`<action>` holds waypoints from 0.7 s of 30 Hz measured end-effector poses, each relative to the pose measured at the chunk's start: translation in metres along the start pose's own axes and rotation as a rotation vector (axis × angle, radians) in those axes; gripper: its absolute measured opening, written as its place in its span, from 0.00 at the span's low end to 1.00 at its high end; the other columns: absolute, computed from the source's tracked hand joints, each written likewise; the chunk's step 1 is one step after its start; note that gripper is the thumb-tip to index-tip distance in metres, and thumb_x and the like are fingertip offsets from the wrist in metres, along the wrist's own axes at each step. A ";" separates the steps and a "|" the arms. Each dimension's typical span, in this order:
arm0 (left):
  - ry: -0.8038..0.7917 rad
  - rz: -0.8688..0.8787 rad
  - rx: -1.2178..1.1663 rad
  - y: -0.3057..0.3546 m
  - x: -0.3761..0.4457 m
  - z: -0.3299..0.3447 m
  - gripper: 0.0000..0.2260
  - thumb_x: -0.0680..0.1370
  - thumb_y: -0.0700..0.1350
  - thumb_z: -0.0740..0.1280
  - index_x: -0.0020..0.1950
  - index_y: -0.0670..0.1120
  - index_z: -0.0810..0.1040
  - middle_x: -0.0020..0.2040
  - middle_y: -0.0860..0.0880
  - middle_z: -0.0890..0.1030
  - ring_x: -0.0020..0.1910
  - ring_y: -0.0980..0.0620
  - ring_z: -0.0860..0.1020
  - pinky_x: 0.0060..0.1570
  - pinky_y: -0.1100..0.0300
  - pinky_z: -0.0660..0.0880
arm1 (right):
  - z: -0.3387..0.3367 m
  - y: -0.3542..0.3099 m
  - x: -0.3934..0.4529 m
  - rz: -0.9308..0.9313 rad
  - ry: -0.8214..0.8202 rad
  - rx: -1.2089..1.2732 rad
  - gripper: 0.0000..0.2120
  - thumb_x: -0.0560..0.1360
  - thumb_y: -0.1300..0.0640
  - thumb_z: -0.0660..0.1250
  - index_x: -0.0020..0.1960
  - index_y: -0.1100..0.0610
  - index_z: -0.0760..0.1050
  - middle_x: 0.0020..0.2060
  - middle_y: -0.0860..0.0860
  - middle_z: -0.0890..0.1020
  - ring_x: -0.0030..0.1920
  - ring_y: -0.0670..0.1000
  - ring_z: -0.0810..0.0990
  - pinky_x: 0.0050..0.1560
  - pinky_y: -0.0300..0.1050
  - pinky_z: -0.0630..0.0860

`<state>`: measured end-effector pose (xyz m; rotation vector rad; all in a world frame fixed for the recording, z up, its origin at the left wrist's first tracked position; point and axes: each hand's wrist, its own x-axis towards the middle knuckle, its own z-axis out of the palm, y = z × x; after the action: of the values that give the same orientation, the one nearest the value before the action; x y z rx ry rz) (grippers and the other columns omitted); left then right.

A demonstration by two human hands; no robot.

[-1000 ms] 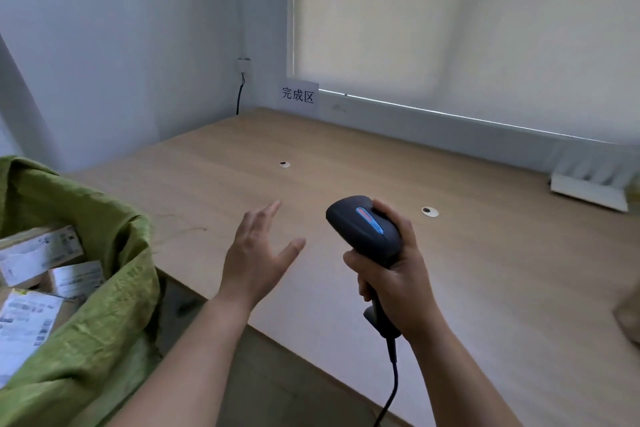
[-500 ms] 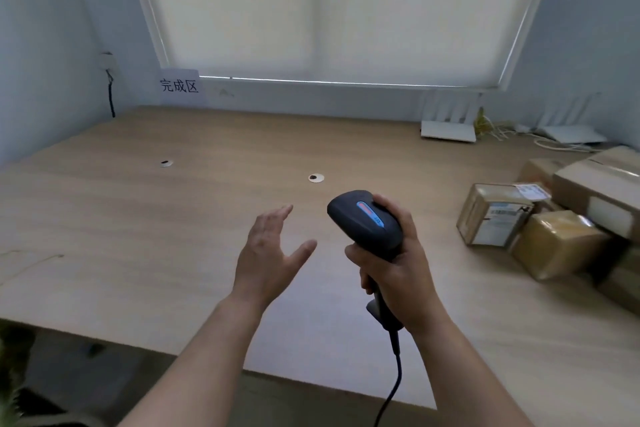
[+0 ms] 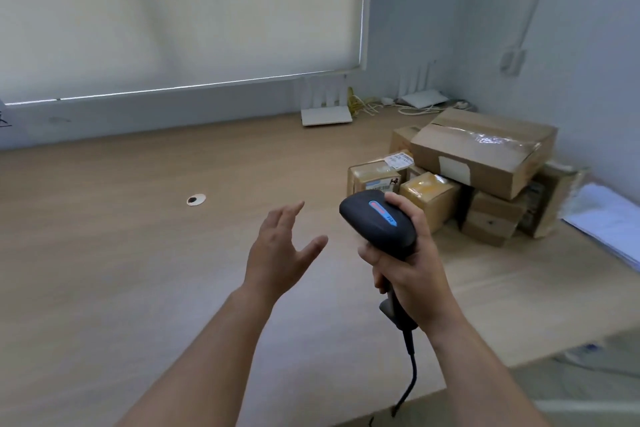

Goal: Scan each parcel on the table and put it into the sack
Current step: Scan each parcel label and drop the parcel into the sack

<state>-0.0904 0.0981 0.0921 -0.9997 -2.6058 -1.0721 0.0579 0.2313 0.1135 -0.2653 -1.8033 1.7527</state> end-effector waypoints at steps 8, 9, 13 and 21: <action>-0.142 0.057 0.002 0.013 0.083 0.060 0.32 0.74 0.57 0.69 0.75 0.50 0.62 0.71 0.49 0.67 0.70 0.51 0.64 0.62 0.58 0.66 | -0.041 0.024 0.054 0.044 0.128 -0.039 0.32 0.68 0.62 0.74 0.63 0.35 0.70 0.54 0.59 0.76 0.28 0.51 0.73 0.28 0.42 0.73; -0.161 0.063 0.005 0.013 0.093 0.066 0.32 0.74 0.57 0.69 0.75 0.51 0.62 0.71 0.49 0.66 0.70 0.51 0.64 0.63 0.57 0.66 | -0.045 0.028 0.062 0.052 0.146 -0.041 0.32 0.68 0.63 0.74 0.63 0.36 0.70 0.53 0.59 0.77 0.28 0.51 0.73 0.28 0.42 0.73; -0.222 0.093 0.015 0.012 0.135 0.089 0.32 0.75 0.57 0.69 0.75 0.51 0.62 0.71 0.49 0.65 0.71 0.51 0.63 0.64 0.57 0.66 | -0.061 0.044 0.092 0.081 0.227 -0.061 0.32 0.71 0.69 0.73 0.63 0.38 0.70 0.50 0.59 0.78 0.27 0.49 0.73 0.27 0.41 0.72; -0.328 0.120 0.088 0.005 0.202 0.139 0.31 0.75 0.59 0.67 0.76 0.52 0.61 0.75 0.48 0.61 0.74 0.49 0.58 0.69 0.52 0.62 | -0.078 0.082 0.132 0.131 0.292 -0.057 0.32 0.72 0.70 0.72 0.64 0.39 0.70 0.47 0.57 0.79 0.25 0.55 0.71 0.25 0.46 0.72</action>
<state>-0.2274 0.3001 0.0680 -1.3947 -2.7669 -0.8172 -0.0265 0.3759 0.0675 -0.6418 -1.6552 1.6518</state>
